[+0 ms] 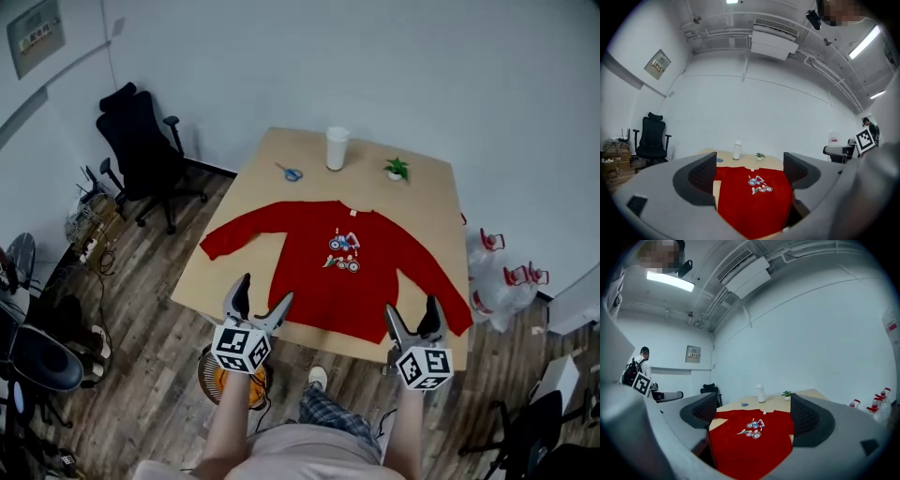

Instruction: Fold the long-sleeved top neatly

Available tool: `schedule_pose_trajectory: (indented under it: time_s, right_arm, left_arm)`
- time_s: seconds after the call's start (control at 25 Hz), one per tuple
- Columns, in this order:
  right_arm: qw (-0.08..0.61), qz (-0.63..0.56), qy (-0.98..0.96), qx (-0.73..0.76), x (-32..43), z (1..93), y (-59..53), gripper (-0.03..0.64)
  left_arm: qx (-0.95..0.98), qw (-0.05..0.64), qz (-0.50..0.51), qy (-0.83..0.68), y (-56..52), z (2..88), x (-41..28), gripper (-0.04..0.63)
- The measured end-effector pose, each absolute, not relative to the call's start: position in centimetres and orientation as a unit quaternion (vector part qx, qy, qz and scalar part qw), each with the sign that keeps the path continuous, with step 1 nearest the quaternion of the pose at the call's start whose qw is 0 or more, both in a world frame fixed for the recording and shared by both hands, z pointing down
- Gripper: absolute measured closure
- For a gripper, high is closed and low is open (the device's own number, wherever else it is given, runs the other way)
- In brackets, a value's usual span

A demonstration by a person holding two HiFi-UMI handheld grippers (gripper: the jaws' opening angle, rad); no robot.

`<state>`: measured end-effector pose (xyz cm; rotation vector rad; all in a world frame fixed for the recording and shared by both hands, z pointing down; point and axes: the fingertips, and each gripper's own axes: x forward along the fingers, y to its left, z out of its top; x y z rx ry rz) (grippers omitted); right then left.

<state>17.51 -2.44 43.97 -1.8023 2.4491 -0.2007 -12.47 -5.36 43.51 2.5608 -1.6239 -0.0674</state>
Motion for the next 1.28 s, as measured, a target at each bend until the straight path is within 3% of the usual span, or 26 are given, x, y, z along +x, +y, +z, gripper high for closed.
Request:
schedule_pose_trajectory:
  time_s: [0.4,1.04,1.28]
  right_arm:
    - [0.027,-0.083,0.826,-0.557,16.8,44.0,-16.7,0.141]
    - [0.022,-0.095,0.821,-0.563,16.8,43.5,-20.2,0.146]
    - [0.016,-0.095,0.842,-0.531,12.9,42.8,-22.6,0.149]
  left_arm:
    - [0.818,0.075,-0.008,-0.57,-16.4,43.9,-13.1,0.167]
    - [0.809,0.09,0.013,-0.581,-20.0,43.8,-14.4,0.167]
    - [0.788,0.092,0.021,-0.608,-20.4,44.1,-17.6,0.167]
